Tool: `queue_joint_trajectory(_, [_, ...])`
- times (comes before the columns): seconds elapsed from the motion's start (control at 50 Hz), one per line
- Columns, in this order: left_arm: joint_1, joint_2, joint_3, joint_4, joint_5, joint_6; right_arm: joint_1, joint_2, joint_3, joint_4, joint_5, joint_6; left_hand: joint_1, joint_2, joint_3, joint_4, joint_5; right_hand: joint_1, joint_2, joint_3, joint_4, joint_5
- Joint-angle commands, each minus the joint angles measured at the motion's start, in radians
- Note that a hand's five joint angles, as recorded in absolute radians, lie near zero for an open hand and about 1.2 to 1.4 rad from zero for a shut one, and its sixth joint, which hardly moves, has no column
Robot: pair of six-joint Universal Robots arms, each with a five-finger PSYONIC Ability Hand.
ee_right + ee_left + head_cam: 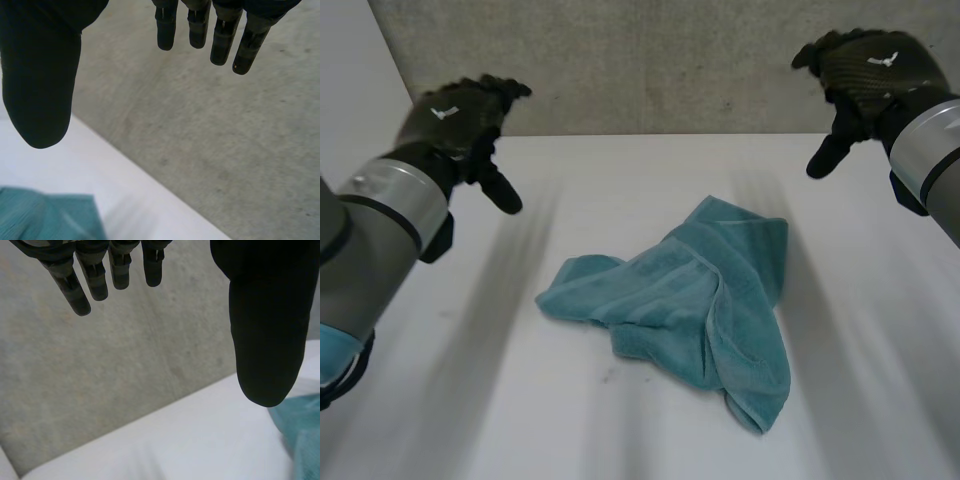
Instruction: Fold the laundry
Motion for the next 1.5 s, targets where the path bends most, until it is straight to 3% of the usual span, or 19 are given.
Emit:
queue_joint_trajectory(0.02, [-0.070,-0.110,0.012,0.004,0.086,0.007,-0.006,0.018,-0.021,0.149,-0.066,-0.103,0.011,0.020,0.018,0.017,-0.014,-0.028,-0.041,-0.038,-0.056,-0.068])
queue_joint_trajectory(0.2, [-0.186,-0.285,0.093,0.021,0.282,0.131,-0.092,0.029,0.075,0.223,-0.072,-0.124,0.032,0.041,0.038,0.038,0.007,-0.028,-0.041,-0.038,-0.056,-0.068])
queue_joint_trajectory(0.3, [-0.257,-0.398,0.141,0.042,0.319,0.248,-0.175,0.024,0.180,0.209,-0.086,-0.128,0.047,0.056,0.053,0.053,0.021,-0.028,-0.041,-0.038,-0.056,-0.068])
queue_joint_trajectory(0.54, [-0.320,-0.580,0.188,0.116,0.328,0.423,-0.368,-0.014,0.497,0.117,-0.279,-0.154,0.293,0.302,0.300,0.299,0.268,-0.028,-0.041,-0.038,-0.056,-0.068])
queue_joint_trajectory(0.58, [-0.321,-0.587,0.192,0.131,0.325,0.425,-0.381,-0.014,0.529,0.091,-0.303,-0.155,0.635,0.644,0.641,0.641,0.609,-0.028,-0.041,-0.038,-0.056,-0.068])
queue_joint_trajectory(0.6, [-0.321,-0.587,0.192,0.131,0.325,0.424,-0.381,-0.014,0.530,0.091,-0.304,-0.155,0.637,0.646,0.643,0.643,0.611,-0.028,-0.041,-0.038,-0.056,-0.068])
queue_joint_trajectory(0.64, [-0.321,-0.581,0.192,0.172,0.315,0.418,-0.396,-0.014,0.577,0.042,-0.356,-0.154,1.122,1.131,1.128,1.128,1.096,-0.028,-0.041,-0.038,-0.056,-0.068])
queue_joint_trajectory(0.68, [-0.321,-0.570,0.190,0.197,0.310,0.415,-0.393,-0.014,0.594,0.025,-0.377,-0.149,1.223,1.231,1.229,1.229,1.197,-0.028,-0.041,-0.038,-0.056,-0.068])
queue_joint_trajectory(0.88, [-0.306,-0.429,0.123,0.305,0.155,0.421,-0.292,0.003,0.599,-0.040,-0.400,0.044,1.224,1.232,1.230,1.230,1.198,-0.028,-0.041,-0.038,-0.056,-0.068])
queue_joint_trajectory(0.92, [-0.298,-0.388,0.097,0.314,0.120,0.428,-0.228,0.036,0.565,-0.076,-0.402,0.183,1.224,1.232,1.230,1.230,1.198,-0.028,-0.041,-0.038,-0.056,-0.068])
queue_joint_trajectory(1.1, [-0.248,-0.329,0.030,0.305,0.111,0.429,-0.066,0.219,0.424,-0.107,-0.382,0.406,1.224,1.232,1.230,1.230,1.198,0.035,0.022,0.025,0.007,-0.005])
queue_joint_trajectory(1.12, [-0.242,-0.320,0.023,0.306,0.108,0.428,-0.031,0.263,0.383,-0.106,-0.373,0.428,1.224,1.232,1.230,1.230,1.198,0.151,0.138,0.141,0.123,0.111])
queue_joint_trajectory(1.14, [-0.242,-0.320,0.023,0.306,0.108,0.428,-0.008,0.311,0.335,-0.107,-0.350,0.449,1.224,1.232,1.230,1.230,1.198,0.463,0.450,0.454,0.436,0.423])
queue_joint_trajectory(1.16, [-0.235,-0.310,0.021,0.306,0.108,0.428,-0.008,0.311,0.335,-0.107,-0.350,0.449,1.224,1.232,1.230,1.230,1.198,0.466,0.453,0.457,0.439,0.426])
queue_joint_trajectory(1.18, [-0.225,-0.300,0.020,0.308,0.106,0.428,0.007,0.346,0.289,-0.106,-0.315,0.467,1.224,1.232,1.230,1.230,1.198,0.844,0.831,0.835,0.817,0.804])
queue_joint_trajectory(1.2, [-0.225,-0.300,0.020,0.308,0.106,0.428,0.007,0.346,0.289,-0.106,-0.314,0.468,1.224,1.232,1.230,1.230,1.198,0.848,0.835,0.838,0.820,0.808])
queue_joint_trajectory(1.22, [-0.213,-0.294,0.024,0.311,0.103,0.426,0.009,0.374,0.234,-0.104,-0.267,0.474,1.224,1.232,1.230,1.230,1.198,1.190,1.177,1.180,1.162,1.150])
queue_joint_trajectory(1.34, [-0.136,-0.253,0.093,0.314,-0.013,0.426,0.004,0.383,-0.138,-0.095,-0.127,0.372,1.224,1.232,1.230,1.230,1.198,1.193,1.180,1.184,1.166,1.153])
queue_joint_trajectory(1.5, [-0.131,-0.124,0.080,0.305,-0.115,0.411,0.000,0.334,-0.527,0.064,-0.214,0.199,1.224,1.232,1.230,1.230,1.198,1.193,1.180,1.184,1.166,1.153])
